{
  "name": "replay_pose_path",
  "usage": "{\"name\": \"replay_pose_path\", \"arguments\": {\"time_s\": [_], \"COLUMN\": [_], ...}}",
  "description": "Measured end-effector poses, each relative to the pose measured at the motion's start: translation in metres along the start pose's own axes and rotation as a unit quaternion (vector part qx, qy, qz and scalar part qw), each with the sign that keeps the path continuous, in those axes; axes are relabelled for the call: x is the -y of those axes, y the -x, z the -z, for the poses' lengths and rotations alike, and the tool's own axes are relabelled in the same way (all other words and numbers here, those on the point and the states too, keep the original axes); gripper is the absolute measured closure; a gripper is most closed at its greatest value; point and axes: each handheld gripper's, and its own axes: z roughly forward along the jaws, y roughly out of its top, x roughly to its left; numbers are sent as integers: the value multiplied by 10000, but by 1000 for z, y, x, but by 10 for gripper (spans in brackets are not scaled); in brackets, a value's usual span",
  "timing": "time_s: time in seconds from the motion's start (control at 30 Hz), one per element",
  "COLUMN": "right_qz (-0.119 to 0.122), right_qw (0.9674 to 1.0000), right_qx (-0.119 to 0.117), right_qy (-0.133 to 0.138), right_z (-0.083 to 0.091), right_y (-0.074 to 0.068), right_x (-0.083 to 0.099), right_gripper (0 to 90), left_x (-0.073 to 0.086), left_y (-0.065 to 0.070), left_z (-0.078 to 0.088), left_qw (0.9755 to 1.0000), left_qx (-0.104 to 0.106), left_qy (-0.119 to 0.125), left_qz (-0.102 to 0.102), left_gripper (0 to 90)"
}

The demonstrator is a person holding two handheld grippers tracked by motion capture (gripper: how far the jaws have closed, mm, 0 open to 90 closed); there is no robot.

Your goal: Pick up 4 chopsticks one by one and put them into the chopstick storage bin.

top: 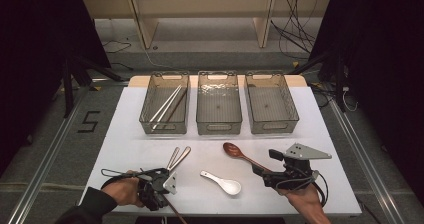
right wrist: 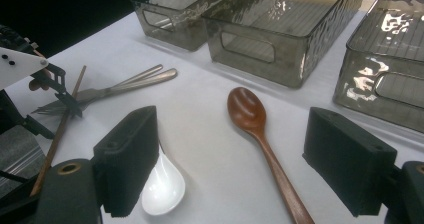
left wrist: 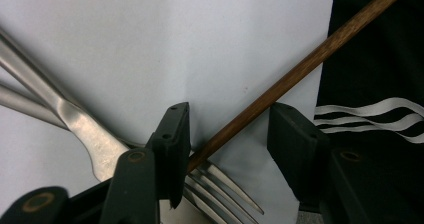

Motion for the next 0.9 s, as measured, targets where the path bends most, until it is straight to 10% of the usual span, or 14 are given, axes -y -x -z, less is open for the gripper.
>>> {"name": "replay_pose_path", "arguments": {"time_s": [0.9], "right_qz": [32], "right_qw": [10000], "right_qx": [-6], "right_qy": [-10], "right_z": [-1], "right_y": [0], "right_x": [0], "right_gripper": [228], "left_x": [-4], "left_y": [-11], "left_z": [-1], "left_qw": [9990], "left_qx": [-292], "left_qy": [183], "left_qz": [-279], "left_gripper": [774]}}
